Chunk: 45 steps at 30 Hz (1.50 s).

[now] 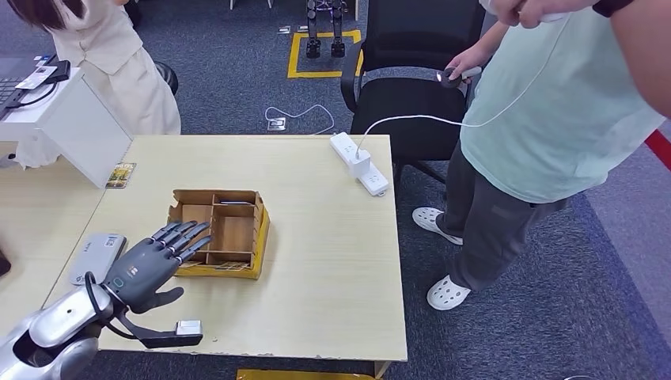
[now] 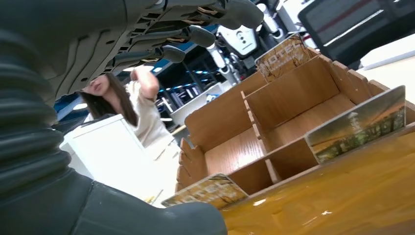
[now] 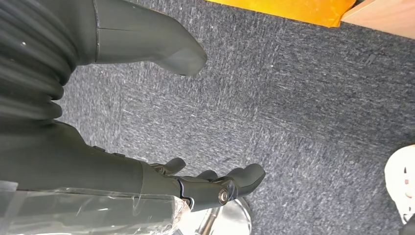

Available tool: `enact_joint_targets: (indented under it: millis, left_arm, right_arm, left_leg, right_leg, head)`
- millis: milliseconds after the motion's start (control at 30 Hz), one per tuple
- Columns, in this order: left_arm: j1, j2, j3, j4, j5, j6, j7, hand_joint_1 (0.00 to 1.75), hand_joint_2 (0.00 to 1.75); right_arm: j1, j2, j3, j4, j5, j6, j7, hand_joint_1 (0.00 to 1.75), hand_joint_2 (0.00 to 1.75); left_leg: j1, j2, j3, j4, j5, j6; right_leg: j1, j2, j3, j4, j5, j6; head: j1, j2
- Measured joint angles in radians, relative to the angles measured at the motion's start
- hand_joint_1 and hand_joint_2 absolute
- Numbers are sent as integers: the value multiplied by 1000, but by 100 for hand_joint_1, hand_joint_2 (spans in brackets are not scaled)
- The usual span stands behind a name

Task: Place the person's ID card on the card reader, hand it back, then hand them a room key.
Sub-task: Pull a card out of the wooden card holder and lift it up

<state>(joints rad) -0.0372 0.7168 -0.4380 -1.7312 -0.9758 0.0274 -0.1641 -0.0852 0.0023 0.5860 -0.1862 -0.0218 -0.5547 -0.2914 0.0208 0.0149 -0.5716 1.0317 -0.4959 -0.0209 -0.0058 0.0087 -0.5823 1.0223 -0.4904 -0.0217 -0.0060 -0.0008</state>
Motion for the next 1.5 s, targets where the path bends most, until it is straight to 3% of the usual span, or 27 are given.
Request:
enact_joint_targets:
  millis: [200,467,733,1100,1233,1500]
  left_arm:
    - [0,-105,-10,55,-132,86,99,0,175]
    - [0,-206,19,119,-292,126,230,0,175]
    - [5,-260,79,156,-321,142,246,0,175]
    - [18,-291,147,169,-324,138,226,0,175]
    - [17,-294,159,176,-323,119,225,172,175]
    - [17,-293,168,197,-320,96,207,175,175]
  right_arm:
    - [3,0,-14,1,-6,-2,-4,0,175]
    - [8,0,-21,4,-8,-9,-14,0,175]
    - [12,0,-24,5,-5,-11,-15,0,175]
    - [17,0,-35,5,-6,-14,-16,0,175]
    - [17,0,-37,5,-6,-15,-17,0,175]
    - [17,0,-40,5,-10,-17,-24,0,175]
  left_leg:
    - [0,0,0,0,0,0]
    - [0,0,0,0,0,0]
    - [0,0,0,0,0,0]
    - [0,0,0,0,0,0]
    - [0,0,0,0,0,0]
    - [0,0,0,0,0,0]
  right_leg:
    - [0,0,0,0,0,0]
    - [0,0,0,0,0,0]
    - [0,0,0,0,0,0]
    - [0,0,0,0,0,0]
    - [0,0,0,0,0,0]
    - [0,0,0,0,0,0]
  head:
    - [0,0]
    - [0,0]
    - [0,0]
    - [1,0]
    - [0,0]
    - [1,0]
